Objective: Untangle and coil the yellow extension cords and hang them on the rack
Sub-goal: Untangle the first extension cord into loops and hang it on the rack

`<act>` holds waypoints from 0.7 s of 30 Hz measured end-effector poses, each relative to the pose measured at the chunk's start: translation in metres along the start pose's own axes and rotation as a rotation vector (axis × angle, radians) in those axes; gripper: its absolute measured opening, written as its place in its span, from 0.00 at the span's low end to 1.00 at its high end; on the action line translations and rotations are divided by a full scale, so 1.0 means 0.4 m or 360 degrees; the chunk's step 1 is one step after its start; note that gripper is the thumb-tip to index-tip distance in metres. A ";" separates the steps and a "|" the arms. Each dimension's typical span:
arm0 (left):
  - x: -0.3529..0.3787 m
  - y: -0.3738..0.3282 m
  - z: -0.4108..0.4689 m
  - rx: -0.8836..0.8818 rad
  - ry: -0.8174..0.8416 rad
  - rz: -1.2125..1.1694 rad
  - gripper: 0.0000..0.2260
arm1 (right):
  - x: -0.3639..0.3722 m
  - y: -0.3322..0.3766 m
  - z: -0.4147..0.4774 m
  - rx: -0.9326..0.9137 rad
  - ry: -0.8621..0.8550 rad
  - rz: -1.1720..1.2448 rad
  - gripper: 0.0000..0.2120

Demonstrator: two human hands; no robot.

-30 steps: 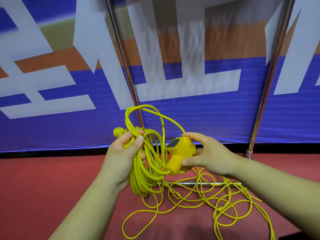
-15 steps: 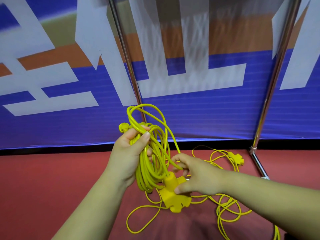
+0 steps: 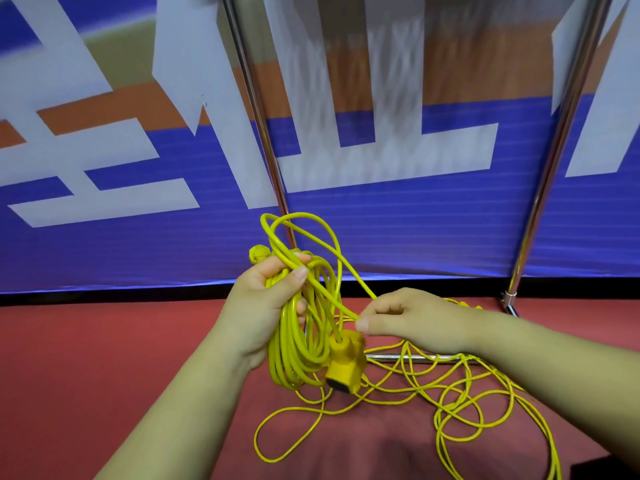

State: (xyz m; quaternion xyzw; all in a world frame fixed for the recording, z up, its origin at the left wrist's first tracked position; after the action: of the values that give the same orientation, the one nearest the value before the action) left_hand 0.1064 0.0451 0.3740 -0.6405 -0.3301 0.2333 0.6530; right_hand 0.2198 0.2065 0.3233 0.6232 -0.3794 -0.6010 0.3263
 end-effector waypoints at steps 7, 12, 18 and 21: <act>0.051 0.023 -0.013 -0.0070 0.0141 0.0079 0.11 | 0.000 0.021 0.005 -0.0082 -0.0273 -0.0069 0.09; 0.082 0.030 -0.017 -0.0077 0.0209 0.0140 0.14 | 0.040 -0.006 0.024 -0.0057 -0.0263 0.0233 0.05; 0.049 0.049 0.002 -0.0195 0.0100 0.0146 0.13 | -0.037 -0.014 -0.001 -0.0064 -0.0574 0.0198 0.04; 0.010 0.084 0.020 -0.0303 0.0014 0.0319 0.13 | -0.114 -0.022 -0.012 0.0012 -0.0857 0.0533 0.06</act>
State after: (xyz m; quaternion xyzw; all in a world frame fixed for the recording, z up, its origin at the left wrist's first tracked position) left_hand 0.1074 0.0559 0.3409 -0.7302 -0.2823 0.2622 0.5642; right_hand 0.2259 0.2500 0.3389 0.3718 -0.5518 -0.6809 0.3060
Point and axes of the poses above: each hand's wrist, its own z-axis towards the middle knuckle, its own x-axis out of the palm, y = z × x, the point moved 5 cm from there along z, towards the middle knuckle, and after that the axes turned 3 degrees about -x, right-handed, at the moved point
